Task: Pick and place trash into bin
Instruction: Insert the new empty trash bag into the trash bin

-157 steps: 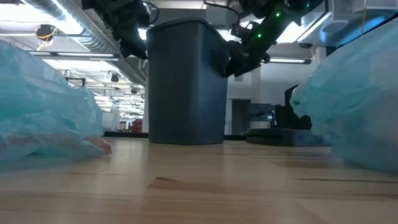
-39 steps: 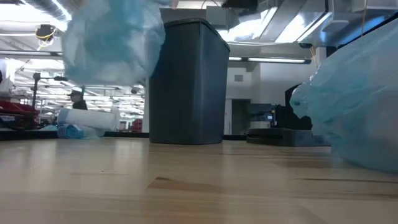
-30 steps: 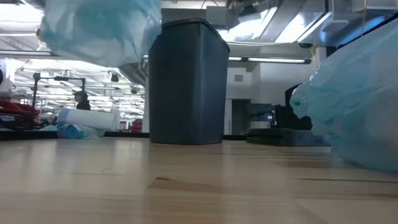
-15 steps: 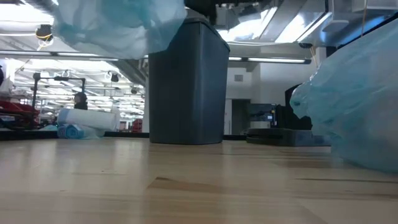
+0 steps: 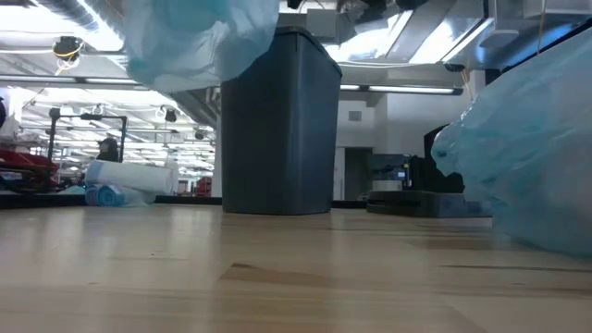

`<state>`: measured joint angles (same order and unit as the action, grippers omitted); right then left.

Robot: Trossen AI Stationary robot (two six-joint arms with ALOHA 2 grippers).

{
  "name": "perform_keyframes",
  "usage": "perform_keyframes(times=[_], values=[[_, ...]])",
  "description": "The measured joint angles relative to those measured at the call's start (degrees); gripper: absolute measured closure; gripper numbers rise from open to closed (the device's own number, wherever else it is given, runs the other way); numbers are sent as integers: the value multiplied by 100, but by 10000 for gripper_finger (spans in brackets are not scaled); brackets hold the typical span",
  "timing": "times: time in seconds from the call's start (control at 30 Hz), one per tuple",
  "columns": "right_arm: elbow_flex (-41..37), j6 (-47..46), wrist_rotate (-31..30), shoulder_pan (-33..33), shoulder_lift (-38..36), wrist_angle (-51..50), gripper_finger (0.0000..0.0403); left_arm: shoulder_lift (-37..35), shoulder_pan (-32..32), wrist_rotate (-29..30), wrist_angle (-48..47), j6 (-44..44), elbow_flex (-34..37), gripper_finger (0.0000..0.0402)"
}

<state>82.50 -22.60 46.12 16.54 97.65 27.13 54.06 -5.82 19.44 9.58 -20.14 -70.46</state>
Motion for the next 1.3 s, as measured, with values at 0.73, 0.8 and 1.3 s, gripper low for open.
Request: perform_keyframes(times=[0.73, 0.8, 1.3], values=[[2240, 2981, -1368, 156, -3, -2644, 399, 130, 0, -100, 1334, -1074, -52, 401], [2701, 3305, -1529, 167, -3, -3111, 399, 166, 0, -223, 1552, -1351, -128, 401], [4546, 5486, -4316, 349, -16, -4794, 402, 850, 745, -1155, 2554, -2449, -345, 401]])
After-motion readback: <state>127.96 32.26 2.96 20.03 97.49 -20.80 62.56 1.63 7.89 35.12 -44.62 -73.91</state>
